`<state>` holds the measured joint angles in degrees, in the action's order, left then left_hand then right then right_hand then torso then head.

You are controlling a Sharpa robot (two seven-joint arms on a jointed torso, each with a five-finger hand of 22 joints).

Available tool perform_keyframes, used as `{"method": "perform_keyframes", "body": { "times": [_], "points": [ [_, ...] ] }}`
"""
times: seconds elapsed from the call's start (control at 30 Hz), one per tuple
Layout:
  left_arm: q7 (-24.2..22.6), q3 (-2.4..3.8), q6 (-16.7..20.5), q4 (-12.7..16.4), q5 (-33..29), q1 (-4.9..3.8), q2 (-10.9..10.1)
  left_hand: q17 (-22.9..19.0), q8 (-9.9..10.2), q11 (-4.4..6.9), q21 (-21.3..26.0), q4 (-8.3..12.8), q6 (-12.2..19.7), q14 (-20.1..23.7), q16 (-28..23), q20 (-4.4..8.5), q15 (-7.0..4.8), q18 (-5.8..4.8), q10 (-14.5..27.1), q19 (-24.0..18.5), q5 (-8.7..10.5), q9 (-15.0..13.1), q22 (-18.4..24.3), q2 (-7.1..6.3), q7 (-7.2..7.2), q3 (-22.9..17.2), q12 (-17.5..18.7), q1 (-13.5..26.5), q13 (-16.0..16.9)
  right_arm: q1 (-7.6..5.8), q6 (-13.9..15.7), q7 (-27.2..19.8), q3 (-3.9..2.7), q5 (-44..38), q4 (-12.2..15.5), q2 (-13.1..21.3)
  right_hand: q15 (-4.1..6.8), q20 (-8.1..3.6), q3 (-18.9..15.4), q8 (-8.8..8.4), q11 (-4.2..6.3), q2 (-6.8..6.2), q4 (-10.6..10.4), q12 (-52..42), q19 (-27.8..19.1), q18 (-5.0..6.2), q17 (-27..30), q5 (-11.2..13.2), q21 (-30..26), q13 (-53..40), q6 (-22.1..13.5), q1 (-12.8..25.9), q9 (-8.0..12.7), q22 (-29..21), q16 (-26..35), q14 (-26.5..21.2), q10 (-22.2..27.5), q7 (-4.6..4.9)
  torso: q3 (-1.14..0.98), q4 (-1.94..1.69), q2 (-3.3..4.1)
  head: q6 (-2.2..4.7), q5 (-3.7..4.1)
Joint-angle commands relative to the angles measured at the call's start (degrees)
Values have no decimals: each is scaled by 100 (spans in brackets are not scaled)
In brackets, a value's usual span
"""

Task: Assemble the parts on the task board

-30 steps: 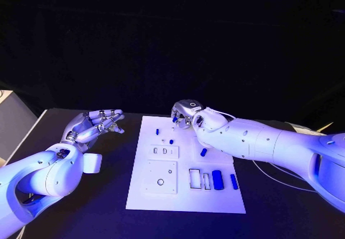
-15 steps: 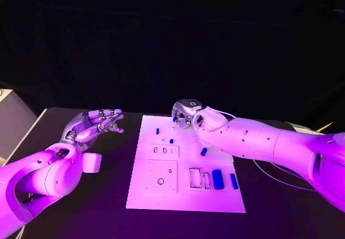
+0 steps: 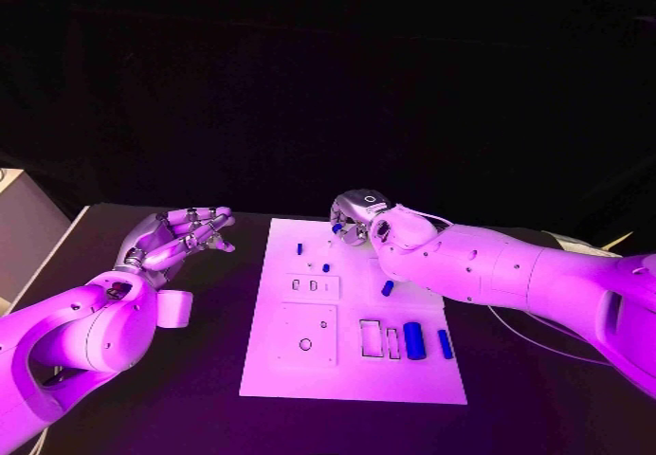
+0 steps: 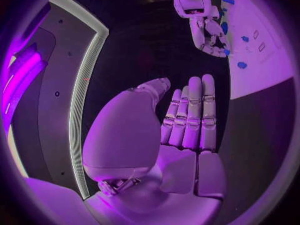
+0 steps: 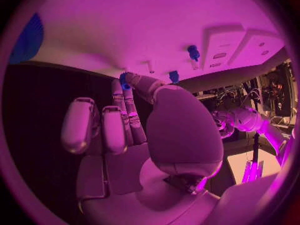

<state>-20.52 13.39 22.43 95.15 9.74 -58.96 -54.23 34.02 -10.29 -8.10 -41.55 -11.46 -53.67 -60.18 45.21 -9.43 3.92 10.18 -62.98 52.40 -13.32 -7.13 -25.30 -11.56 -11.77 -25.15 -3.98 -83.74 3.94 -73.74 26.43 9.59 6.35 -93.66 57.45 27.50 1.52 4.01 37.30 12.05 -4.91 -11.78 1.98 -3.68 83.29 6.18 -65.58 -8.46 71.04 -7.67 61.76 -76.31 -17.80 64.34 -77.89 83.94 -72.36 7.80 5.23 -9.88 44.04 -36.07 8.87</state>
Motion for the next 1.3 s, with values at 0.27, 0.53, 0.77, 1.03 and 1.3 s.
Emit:
{"method": "perform_keyframes", "body": {
  "times": [0.27,0.53,0.77,1.03,1.3],
  "points": [
    [-33,5,-84,7,22,-3,9,0,-17,6,-40,-9,-29,33,39,1,3,9,-39,-50,32,-7,-5,-1,22,-37,-16,32,8,36,-256,67,22,-135,77,12,-18,15,-21,34,141,67,16,-7,0,-115,-8,-26,25,8,24,3,-1,9,-26,193,-144,-5,3,-11,2,7,12],
    [-28,5,-85,9,22,-3,10,0,-17,6,-40,-9,-29,33,39,1,3,9,-39,-50,32,-7,-5,-1,22,-37,-16,32,8,36,-170,88,22,-123,12,-61,-18,16,-23,35,141,64,15,-6,-6,-111,5,-23,11,7,23,7,-3,-10,-21,191,-143,-6,10,-15,3,10,21],
    [-21,5,-85,11,22,-3,5,-2,-18,7,-55,-7,-29,40,49,0,3,10,-38,-62,32,-8,-17,-1,24,-42,-16,32,8,36,-170,124,21,-123,-90,-117,-18,16,-23,35,141,64,15,-6,-6,-111,5,-23,11,7,23,7,-3,-10,-21,191,-143,-6,15,-19,0,3,26],
    [-16,5,-86,18,22,-4,-1,-2,-18,7,-55,-7,-29,40,49,0,3,10,-38,-62,32,-8,-17,-1,24,-42,-16,32,8,35,-294,98,21,-109,-114,-145,-18,17,-29,28,138,46,5,4,-11,-108,20,-3,6,6,3,38,-14,-14,-19,186,-127,-6,10,-14,2,-2,23],
    [-11,5,-84,22,22,-4,-5,-4,-19,6,-64,-10,-29,43,55,-1,4,10,-39,-69,33,-9,-23,-1,24,-43,-16,37,8,34,-232,99,21,-98,-154,-172,-23,19,-23,14,131,37,-1,15,-18,-106,33,5,-3,10,-28,53,-17,-23,-16,181,-97,1,9,-21,4,7,25]
  ]
}}
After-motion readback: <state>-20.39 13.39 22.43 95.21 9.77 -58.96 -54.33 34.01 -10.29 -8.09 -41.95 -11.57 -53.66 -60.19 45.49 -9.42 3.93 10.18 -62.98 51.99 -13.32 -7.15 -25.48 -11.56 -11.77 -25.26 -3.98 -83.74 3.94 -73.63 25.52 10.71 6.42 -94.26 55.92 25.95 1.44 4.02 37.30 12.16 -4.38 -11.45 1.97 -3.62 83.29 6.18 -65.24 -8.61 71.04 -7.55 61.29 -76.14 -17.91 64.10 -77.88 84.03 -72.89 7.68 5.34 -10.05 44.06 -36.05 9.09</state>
